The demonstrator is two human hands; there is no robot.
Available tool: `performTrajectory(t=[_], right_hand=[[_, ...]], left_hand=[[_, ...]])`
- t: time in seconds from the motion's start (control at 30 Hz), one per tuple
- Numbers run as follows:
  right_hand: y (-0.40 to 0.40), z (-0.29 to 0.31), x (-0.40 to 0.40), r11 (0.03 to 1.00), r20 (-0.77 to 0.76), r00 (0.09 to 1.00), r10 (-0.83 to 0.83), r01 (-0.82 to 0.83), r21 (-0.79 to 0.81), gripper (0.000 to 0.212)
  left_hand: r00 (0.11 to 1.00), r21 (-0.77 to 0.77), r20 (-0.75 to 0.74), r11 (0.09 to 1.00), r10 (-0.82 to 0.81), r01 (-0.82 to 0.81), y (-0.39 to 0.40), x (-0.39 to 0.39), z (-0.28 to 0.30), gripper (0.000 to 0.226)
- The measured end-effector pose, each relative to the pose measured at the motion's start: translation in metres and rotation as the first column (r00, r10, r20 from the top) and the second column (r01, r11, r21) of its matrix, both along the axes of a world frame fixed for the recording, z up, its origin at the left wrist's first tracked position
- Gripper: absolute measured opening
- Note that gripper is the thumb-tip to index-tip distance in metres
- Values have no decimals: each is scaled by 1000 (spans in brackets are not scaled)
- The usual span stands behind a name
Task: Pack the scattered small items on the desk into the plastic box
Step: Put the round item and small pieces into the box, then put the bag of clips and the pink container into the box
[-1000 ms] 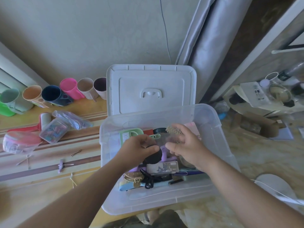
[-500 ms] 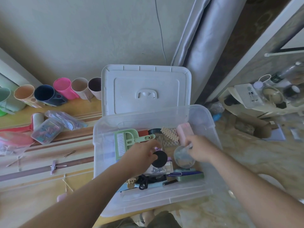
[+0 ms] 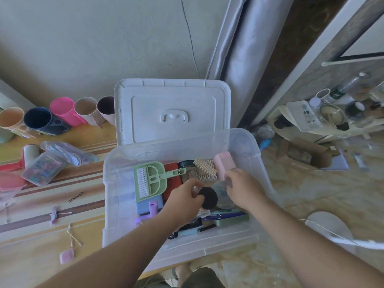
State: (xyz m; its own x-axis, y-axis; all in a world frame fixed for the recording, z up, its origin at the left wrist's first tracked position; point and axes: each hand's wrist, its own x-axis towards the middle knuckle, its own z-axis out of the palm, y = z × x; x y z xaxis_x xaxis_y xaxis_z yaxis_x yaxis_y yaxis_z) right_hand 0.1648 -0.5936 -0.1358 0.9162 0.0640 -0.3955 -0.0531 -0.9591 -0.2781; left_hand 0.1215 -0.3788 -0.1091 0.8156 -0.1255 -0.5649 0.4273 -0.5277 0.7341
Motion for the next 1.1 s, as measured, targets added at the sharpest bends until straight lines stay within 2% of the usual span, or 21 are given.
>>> performTrajectory(t=[0.07, 0.13, 0.2, 0.27, 0.33, 0.43, 0.5, 0.57, 0.63, 0.73, 0.8, 0.87, 0.97, 1.1], right_hand=[[-1, 14, -2, 969, -86, 996, -4, 25, 246, 35], [2, 32, -7, 922, -202, 969, 139, -52, 384, 62], [7, 40, -17, 905, -188, 943, 275, -188, 381, 71], [11, 39, -23, 910, -84, 948, 308, -268, 316, 63], [12, 35, -26, 924, -28, 951, 309, -294, 246, 59], [8, 23, -23, 959, -65, 961, 269, -261, 110, 55], [4, 14, -17, 975, -104, 971, 215, -220, -36, 46], [3, 6, -15, 966, -130, 970, 203, -221, -136, 32], [4, 2, -15, 949, -128, 963, 237, -257, -184, 28], [10, 2, -14, 938, -114, 966, 233, -254, -238, 30], [21, 10, -10, 956, -16, 979, 202, -200, -213, 27], [43, 21, -3, 982, 180, 966, 185, -176, -62, 24], [102, 47, 5, 955, 401, 890, 218, -280, 100, 40], [208, 75, 18, 878, 569, 772, 282, -447, 170, 39]], left_hand=[[998, -8, -27, 998, 57, -57, 0, -1, -6, 27], [996, -14, -38, 997, 76, -77, -3, -2, -10, 26], [995, -37, -39, 995, 87, -89, -6, -2, -11, 28], [995, -68, -47, 993, 89, -92, -9, -2, -11, 31], [994, -91, -74, 993, 75, -82, -10, -3, -5, 34], [996, -109, -91, 994, -9, -1, -4, -5, 6, 49], [991, -25, 37, 991, -131, 132, 8, -8, 18, 56], [948, 57, 233, 976, -219, 211, 28, -11, 35, 52], [888, 106, 408, 977, -213, 185, 56, -12, 54, 45], [803, 212, 579, 977, -144, 22, 112, -8, 70, 40], [749, 277, 653, 956, -113, -97, 150, -3, 70, 39], [719, 335, 691, 915, -77, -223, 188, 0, 62, 37], [755, 392, 655, 844, 23, -365, 239, -1, 46, 37], [835, 456, 537, 790, 123, -410, 307, -16, 16, 46]])
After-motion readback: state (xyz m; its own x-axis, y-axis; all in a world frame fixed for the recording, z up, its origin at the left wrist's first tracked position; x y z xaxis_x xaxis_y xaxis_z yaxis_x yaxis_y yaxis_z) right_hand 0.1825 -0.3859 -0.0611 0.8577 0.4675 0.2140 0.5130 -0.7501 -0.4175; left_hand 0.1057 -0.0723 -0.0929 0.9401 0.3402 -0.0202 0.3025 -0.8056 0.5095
